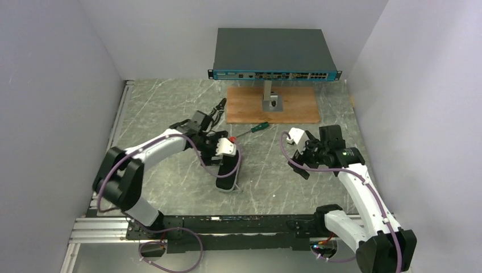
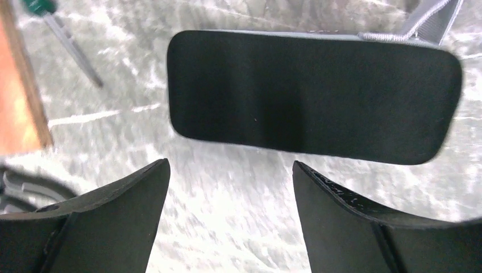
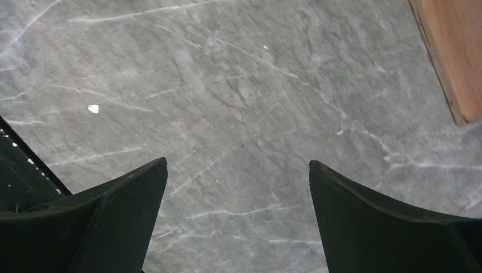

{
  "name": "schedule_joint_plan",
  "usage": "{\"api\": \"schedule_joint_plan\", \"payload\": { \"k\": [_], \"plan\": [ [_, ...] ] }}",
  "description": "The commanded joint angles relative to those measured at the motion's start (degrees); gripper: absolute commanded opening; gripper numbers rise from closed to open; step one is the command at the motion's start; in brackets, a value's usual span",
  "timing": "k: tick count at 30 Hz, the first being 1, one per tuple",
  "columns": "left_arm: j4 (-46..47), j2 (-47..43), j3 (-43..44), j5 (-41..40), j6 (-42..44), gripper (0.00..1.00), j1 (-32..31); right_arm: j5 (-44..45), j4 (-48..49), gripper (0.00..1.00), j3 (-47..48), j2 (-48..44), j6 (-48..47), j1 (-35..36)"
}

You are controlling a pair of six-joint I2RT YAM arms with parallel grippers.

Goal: Open the umbrella

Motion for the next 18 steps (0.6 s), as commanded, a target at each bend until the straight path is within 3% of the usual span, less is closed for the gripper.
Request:
{"api": "schedule_joint_plan", "payload": {
  "k": [1,4,7,12,14,18],
  "plan": [
    [2.13,-11.14,-5.16,9.46,-7.05,0.85,7.02,-3.43,3.87,0.96,-0.54,1.0,-1.92,3.23],
    [3.21,-18.69,-10.49,9.67,-14.25,0.85,10.43,-4.69,8.03,0.94,-0.39,2.29,-1.33,6.04],
    [1.98,-27.28,-16.64,7.18,-13.43,0.85,8.21,-5.07,10.46,0.92,0.67,5.01,-0.69,8.72],
    [2.29,-36.16,-21.89,-2.54,-11.05,0.89,-6.6,-1.51,14.25,0.9,1.42,8.3,3.41,9.28],
    [1.63,-35.37,-20.76,-4.58,-10.7,0.88,-12.59,0.87,14.73,0.89,2.73,10.33,7.81,8.15],
    [0.81,-31.77,-19.23,-5.52,-5.83,0.81,-24.3,-5.24,8.82,0.85,7.93,16.37,12.31,1.82]
  ]
}}
